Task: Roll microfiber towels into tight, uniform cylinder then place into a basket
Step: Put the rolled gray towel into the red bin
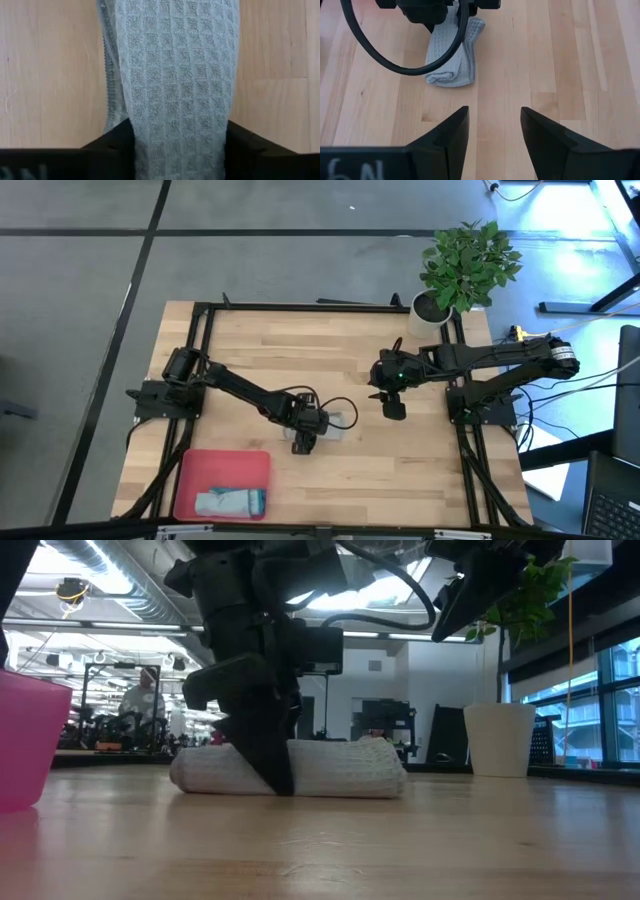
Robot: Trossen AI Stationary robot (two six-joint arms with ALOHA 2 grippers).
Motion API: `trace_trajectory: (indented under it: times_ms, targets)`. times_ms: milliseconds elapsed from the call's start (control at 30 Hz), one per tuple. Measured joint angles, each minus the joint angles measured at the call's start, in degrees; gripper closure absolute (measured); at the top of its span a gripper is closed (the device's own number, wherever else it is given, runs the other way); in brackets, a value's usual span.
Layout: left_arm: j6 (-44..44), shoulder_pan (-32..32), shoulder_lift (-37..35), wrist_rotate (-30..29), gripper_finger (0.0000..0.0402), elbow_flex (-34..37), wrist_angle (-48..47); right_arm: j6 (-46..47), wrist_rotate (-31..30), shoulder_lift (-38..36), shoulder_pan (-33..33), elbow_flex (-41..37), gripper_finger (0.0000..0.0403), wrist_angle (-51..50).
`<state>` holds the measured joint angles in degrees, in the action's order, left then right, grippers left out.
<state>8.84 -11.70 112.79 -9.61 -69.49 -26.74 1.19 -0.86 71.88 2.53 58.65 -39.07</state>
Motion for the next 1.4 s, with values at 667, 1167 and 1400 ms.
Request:
trace_trajectory:
  times_ms: [667, 1167, 1400]
  targets:
    - [0.29, -2.74, -7.78, 2.65, 0.0368, 0.38, -8.07, 0.00, -0.02, -0.02, -0.03, 0.00, 0.0223, 0.77]
    - [21.55, -22.69, -28.04, -4.19, 0.0365, 0.22, -28.79, -1.53, -0.02, -0.02, -0.05, 0.00, 0.0223, 4.61]
    - [33.82, -35.33, -32.24, -5.79, 0.0365, 0.17, -31.75, -5.50, 1.31, 1.23, 1.95, 0.00, 0.0223, 24.13]
